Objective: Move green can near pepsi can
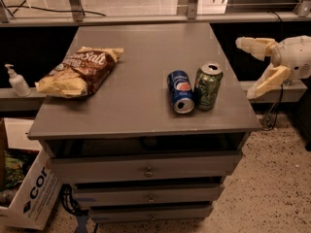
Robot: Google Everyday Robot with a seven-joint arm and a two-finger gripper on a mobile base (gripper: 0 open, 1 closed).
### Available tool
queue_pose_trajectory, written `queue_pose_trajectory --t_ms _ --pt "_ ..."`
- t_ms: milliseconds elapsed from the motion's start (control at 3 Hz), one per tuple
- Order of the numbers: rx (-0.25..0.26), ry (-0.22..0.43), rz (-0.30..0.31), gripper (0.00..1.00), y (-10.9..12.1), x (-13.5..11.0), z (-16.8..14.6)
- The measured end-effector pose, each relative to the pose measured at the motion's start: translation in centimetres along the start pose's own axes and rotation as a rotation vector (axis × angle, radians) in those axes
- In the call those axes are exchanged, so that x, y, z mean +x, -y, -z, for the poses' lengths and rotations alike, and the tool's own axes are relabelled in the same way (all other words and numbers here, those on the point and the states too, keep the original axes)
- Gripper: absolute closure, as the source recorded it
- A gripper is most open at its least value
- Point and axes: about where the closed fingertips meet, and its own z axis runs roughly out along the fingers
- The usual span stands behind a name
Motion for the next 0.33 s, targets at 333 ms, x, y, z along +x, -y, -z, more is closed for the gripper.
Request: queue_pose_trajectory --t_ms 333 --pt "0.0 0.0 0.0 0.0 0.0 0.0 -0.01"
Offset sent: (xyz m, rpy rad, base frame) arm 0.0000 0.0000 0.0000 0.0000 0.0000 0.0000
